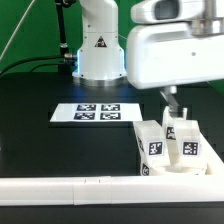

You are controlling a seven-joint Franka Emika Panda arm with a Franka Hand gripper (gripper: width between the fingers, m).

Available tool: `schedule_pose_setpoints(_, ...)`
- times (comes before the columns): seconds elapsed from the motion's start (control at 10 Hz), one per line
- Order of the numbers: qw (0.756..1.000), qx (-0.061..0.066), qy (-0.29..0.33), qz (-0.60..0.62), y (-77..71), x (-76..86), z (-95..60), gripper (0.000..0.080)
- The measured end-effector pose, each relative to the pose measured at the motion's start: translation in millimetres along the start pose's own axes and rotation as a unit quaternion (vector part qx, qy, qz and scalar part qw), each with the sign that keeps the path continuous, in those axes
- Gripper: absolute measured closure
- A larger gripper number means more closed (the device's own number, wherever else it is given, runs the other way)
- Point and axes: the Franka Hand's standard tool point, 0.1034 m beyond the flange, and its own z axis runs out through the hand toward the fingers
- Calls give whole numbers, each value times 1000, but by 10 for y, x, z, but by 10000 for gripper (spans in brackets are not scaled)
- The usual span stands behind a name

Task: Assemble stool

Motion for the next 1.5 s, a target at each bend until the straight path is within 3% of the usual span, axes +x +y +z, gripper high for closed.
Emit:
schedule_pose_setpoints(0.1,999,2,1,-48,45,-18,16,151)
schedule_pose_setpoints(0.2,997,3,4,-72,180,-62,5,151)
schedule_pose_setpoints(0.4,991,-10,-3,-136,228,-75,12,151)
schedule_pose_setpoints(0.6,981,-12,-11,-195,261,-111,54,151)
schedule_pose_setpoints(0.7,974,-12,-26,-226,231,-159,165,151)
schedule_pose_setpoints(0.9,961,-9,-61,-269,29,-206,269,151)
schedule_pose_setpoints(1.0,953,-16,-68,-294,-49,-181,308,151)
schedule_pose_setpoints(1.2,956,-19,-64,-287,-40,-184,350,151)
schedule_pose_setpoints(1.4,959,-19,-64,-275,-33,-187,354,379)
schedule_pose_setpoints(1.5,967,-21,-63,-245,-34,-187,354,379)
